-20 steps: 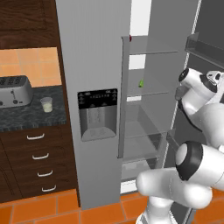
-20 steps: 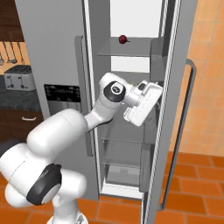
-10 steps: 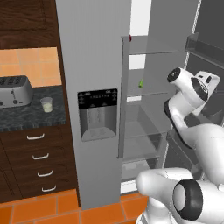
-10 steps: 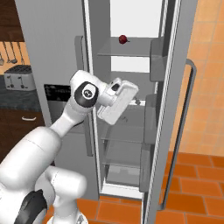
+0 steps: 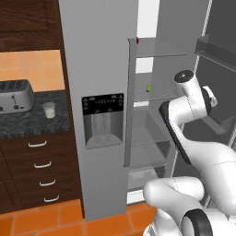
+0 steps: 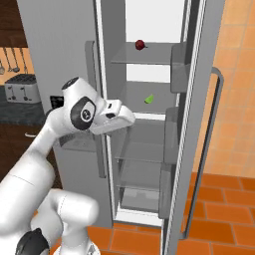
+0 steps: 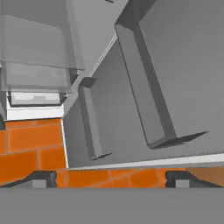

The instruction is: Grab a lemon wedge from the fridge and one ice cube from the ice bowl, and put them in the glass of lemonade.

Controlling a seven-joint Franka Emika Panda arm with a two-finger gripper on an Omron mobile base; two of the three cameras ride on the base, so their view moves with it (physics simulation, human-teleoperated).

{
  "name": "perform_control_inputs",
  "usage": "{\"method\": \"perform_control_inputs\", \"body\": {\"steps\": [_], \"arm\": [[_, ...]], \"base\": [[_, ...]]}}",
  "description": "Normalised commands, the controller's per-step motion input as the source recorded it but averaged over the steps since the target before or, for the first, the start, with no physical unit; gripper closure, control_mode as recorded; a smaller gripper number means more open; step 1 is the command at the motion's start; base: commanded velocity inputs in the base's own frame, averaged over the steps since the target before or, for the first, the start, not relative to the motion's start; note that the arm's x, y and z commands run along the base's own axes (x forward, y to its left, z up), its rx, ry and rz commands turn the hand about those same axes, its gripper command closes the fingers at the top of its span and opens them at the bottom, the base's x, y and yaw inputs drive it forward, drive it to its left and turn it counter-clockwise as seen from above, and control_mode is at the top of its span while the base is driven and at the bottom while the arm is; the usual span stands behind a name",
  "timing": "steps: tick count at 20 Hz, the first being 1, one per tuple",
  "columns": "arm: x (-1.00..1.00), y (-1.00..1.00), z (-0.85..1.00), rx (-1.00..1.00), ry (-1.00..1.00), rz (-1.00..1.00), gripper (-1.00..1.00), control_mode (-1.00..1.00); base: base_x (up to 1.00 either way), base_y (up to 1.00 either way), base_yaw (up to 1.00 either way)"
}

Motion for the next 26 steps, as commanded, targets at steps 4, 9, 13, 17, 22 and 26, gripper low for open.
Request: {"method": "perform_control_inputs", "body": {"steps": [4, 9, 13, 17, 22, 26], "arm": [[0.26, 0.48, -0.83, 0.90, -0.34, -0.22, -1.00, -1.00], [-0.14, 0.33, -0.48, 0.73, -0.19, -0.09, -1.00, -1.00], [-0.91, 0.08, 0.26, -0.01, 0.00, 0.00, -1.00, -1.00], [-0.95, 0.10, 0.41, -0.19, 0.04, 0.00, -1.00, -1.00], [-0.46, 0.24, 0.28, -0.17, 0.01, 0.00, -1.00, -1.00], [-0.11, 0.20, 0.00, 0.00, 0.00, 0.00, -1.00, -1.00]], "base": [[0.00, 0.00, 0.00], [0.00, 0.00, 0.00], [0.00, 0.00, 0.00], [0.00, 0.00, 0.00], [0.00, 0.00, 0.00], [0.00, 0.00, 0.00]]}}
